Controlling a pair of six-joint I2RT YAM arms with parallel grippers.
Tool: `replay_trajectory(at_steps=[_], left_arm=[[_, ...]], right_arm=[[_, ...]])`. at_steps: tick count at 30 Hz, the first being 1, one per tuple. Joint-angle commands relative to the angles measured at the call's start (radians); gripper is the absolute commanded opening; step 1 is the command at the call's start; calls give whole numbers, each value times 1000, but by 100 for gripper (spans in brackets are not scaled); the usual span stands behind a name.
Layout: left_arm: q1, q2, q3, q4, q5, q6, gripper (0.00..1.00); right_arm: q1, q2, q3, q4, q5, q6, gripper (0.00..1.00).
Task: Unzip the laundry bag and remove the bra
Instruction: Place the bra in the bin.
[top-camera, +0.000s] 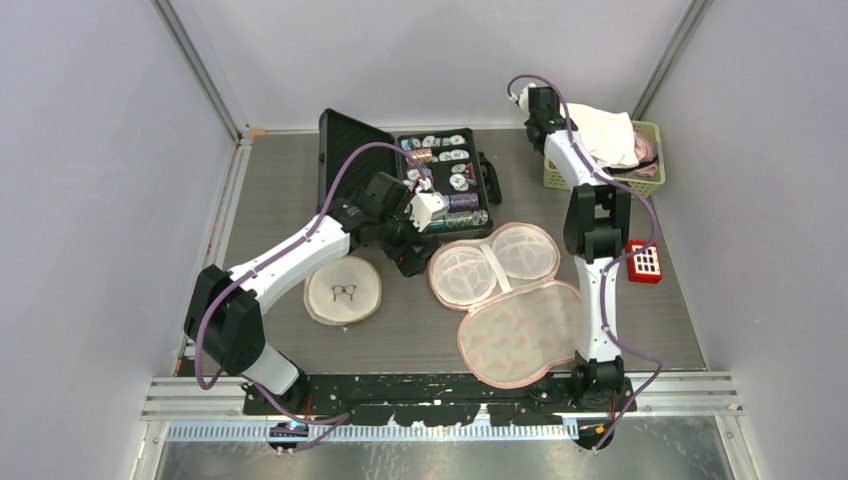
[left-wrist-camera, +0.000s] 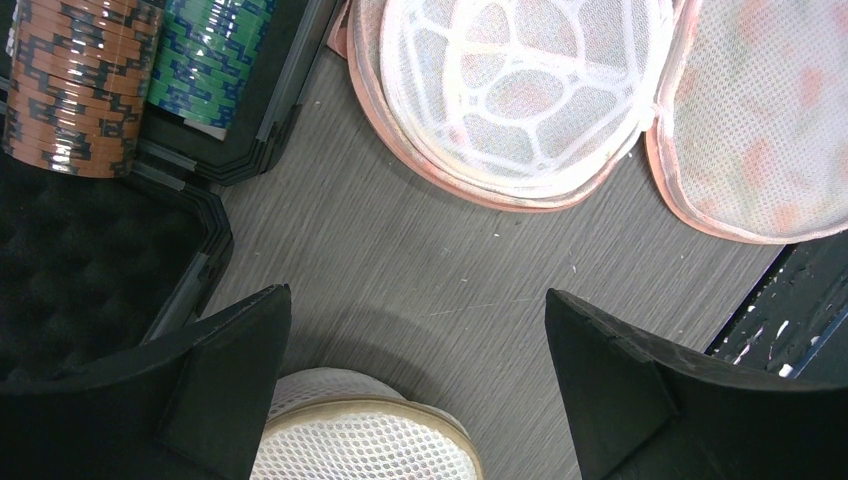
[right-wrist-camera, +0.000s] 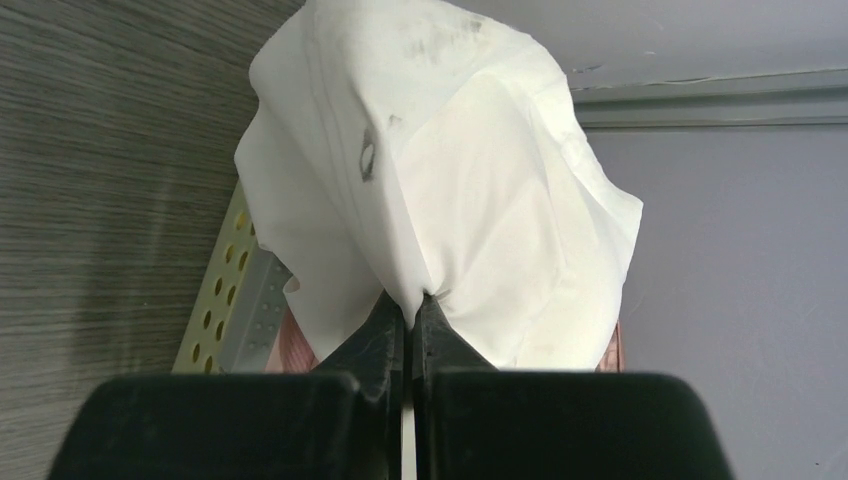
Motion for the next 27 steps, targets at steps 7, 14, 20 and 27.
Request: replay_trajectory(at_steps=[7,14,20,27], left_arm=[[12,-32,15,-18,15,-14,100],[13,-29,11,-19,19,-18,100],[14,-28,10,-19,24,-22,100],[14,-36,18,-26,28,-18,100]], right_arm=[[-76,-56,-49,70,59,-88,1],[-103,-95,-105,83,50,-123,1],[-88,-128,-73,-61,-34,1,21],[-75,-151,40,-169,-101,129,38]])
